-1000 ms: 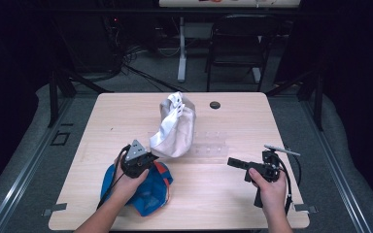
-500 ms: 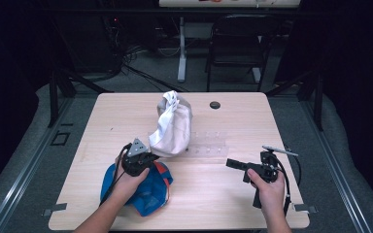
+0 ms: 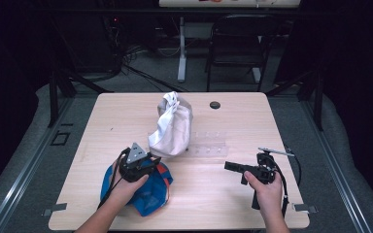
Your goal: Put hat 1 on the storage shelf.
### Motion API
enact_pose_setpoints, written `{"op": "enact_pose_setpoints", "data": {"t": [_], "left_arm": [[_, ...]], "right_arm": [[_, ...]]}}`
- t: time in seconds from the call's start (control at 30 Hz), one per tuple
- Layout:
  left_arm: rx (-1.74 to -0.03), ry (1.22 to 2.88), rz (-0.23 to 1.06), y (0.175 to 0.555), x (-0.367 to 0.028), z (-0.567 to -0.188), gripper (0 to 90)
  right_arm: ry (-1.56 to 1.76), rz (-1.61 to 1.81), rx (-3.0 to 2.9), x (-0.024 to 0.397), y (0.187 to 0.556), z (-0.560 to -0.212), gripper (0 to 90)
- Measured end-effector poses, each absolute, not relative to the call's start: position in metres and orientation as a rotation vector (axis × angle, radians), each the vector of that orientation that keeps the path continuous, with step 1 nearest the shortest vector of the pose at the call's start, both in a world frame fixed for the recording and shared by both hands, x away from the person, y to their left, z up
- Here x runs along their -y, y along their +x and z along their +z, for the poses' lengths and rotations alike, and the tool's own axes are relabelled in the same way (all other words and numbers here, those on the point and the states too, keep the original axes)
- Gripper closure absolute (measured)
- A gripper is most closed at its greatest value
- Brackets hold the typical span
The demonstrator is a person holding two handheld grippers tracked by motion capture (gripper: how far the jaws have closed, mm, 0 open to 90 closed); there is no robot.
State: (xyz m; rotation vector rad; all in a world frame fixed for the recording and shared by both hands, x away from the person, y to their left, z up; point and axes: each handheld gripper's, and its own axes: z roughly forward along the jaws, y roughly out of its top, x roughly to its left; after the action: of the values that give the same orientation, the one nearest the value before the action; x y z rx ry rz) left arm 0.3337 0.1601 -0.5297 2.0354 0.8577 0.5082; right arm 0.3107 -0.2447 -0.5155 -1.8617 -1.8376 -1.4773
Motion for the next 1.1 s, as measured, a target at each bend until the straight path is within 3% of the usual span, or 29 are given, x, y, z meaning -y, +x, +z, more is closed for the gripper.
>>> {"op": "enact_pose_setpoints", "data": {"t": [0.23,0.3,0.67,0.83,1.1], "left_arm": [[-0.913,2.015,0.488,0.318,-0.183,-0.522,55.1],[-0.932,2.014,0.494,0.315,-0.192,-0.52,55.3],[-1.08,1.973,0.509,0.304,-0.232,-0.518,55.4],[-1.102,1.965,0.551,0.299,-0.244,-0.523,56.6],[-1.155,1.952,0.52,0.3,-0.266,-0.536,53.1]], "right_arm": [[-1.869,-1.473,1.906,0.237,0.31,-0.52,51.7],[-1.847,-1.466,1.978,0.232,0.31,-0.521,55.7],[-1.761,-1.433,2.092,0.204,0.309,-0.514,55.4],[-1.739,-1.368,2.132,0.188,0.306,-0.518,64.2],[-1.725,-1.305,2.241,0.163,0.302,-0.524,64.6]]}}
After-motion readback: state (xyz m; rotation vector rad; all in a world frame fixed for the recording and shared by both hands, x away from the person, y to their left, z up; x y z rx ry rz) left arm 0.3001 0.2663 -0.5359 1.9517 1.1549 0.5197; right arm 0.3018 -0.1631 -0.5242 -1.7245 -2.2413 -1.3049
